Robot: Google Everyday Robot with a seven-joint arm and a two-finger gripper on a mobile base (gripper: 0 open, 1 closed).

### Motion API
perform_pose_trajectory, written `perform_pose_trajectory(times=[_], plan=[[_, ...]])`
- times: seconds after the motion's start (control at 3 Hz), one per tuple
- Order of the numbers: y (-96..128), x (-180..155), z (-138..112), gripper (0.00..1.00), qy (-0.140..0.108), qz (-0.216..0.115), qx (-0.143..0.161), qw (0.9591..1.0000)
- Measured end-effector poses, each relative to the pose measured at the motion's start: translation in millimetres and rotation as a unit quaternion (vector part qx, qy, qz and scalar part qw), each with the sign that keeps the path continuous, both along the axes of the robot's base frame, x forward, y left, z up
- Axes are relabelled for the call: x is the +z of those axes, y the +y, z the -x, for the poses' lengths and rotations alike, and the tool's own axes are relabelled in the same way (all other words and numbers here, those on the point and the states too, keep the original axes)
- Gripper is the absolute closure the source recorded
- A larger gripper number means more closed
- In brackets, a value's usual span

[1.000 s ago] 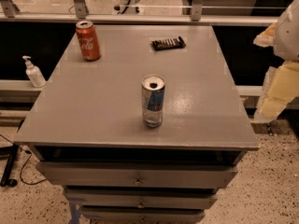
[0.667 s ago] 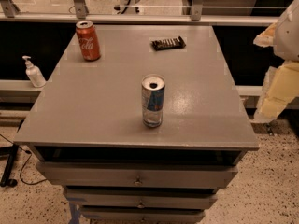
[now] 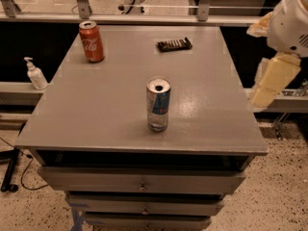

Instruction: Pick coke can

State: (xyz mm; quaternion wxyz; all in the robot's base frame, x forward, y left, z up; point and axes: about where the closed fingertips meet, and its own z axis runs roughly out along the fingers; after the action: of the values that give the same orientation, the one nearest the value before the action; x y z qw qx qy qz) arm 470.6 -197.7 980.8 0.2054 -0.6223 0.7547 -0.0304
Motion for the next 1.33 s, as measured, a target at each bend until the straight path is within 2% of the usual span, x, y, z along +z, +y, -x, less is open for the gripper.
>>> perform_pose_trajectory(times=[0.33, 0.67, 1.0, 1.33], plan=[[28, 3, -49, 0.0, -0.025, -0.03, 0.039, 0.9985], [76, 9, -94, 0.0, -0.049, -0.065, 0.086, 0.993], [143, 17, -135, 0.0, -0.071, -0.128, 0.125, 0.9813], [144, 17, -135, 0.0, -0.071, -0.128, 0.125, 0.9813]])
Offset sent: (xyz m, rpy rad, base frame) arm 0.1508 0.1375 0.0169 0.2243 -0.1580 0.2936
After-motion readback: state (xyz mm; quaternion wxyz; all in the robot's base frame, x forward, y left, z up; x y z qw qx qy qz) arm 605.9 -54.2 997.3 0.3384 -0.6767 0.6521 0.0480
